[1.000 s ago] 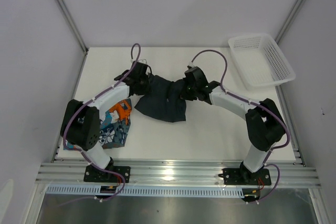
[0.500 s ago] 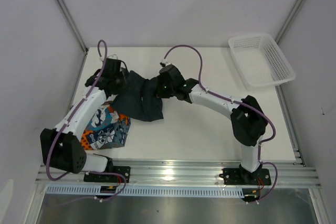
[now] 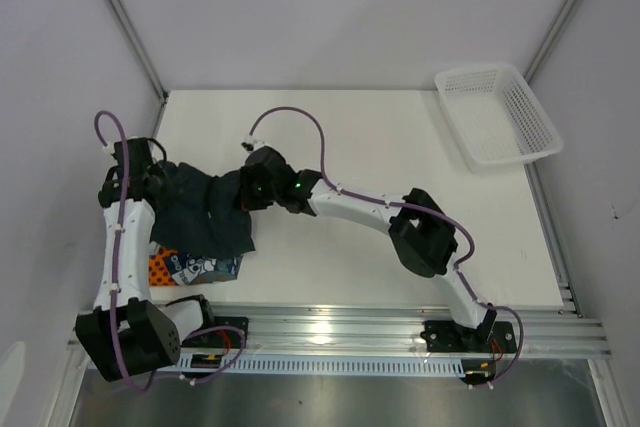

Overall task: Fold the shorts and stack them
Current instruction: Neatly place the folded shorts to the corner

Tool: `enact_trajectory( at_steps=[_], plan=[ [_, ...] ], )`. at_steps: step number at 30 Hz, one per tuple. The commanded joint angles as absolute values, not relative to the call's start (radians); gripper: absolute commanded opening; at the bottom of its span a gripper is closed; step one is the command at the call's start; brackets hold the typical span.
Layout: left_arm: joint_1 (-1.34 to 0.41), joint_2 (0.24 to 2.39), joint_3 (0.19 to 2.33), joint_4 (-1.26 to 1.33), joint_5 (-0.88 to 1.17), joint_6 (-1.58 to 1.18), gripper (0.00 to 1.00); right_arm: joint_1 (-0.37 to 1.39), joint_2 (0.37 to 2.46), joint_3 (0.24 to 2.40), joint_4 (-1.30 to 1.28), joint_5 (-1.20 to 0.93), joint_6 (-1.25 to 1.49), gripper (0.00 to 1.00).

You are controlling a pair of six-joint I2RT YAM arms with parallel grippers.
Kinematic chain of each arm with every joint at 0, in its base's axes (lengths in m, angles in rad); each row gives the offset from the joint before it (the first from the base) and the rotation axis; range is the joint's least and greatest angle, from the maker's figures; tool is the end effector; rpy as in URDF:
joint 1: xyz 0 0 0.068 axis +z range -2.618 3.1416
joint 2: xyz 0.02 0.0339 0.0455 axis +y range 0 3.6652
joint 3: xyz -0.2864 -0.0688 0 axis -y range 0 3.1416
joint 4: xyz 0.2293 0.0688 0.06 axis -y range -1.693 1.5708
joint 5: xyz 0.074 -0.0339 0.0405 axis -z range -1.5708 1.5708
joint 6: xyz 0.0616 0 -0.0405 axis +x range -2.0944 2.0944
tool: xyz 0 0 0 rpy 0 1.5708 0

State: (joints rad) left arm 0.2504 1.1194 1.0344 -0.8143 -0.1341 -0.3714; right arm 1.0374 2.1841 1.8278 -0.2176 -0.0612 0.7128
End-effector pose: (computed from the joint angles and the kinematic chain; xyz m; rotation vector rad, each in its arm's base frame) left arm 0.2040 0.0607 0.3058 -0.8079 2.3259 0.1131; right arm 0.2685 0.4621 0.2504 -0.4179 2.3101 1.0267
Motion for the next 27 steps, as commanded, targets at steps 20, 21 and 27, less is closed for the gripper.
enact_trajectory(
  at_steps=[20,21,27],
  plan=[
    [0.531,1.201,0.931,-0.792,-0.307,-0.365,0.00,1.195,2.324,1.918,-0.181,-0.044,0.756,0.00],
    [0.529,1.207,0.934,-0.802,-0.317,-0.374,0.00,1.195,2.325,1.905,-0.189,-0.041,0.758,0.00],
    [0.537,1.212,0.946,-0.838,-0.382,-0.408,0.99,1.195,2.329,1.826,-0.181,-0.047,0.793,0.02]
  ],
)
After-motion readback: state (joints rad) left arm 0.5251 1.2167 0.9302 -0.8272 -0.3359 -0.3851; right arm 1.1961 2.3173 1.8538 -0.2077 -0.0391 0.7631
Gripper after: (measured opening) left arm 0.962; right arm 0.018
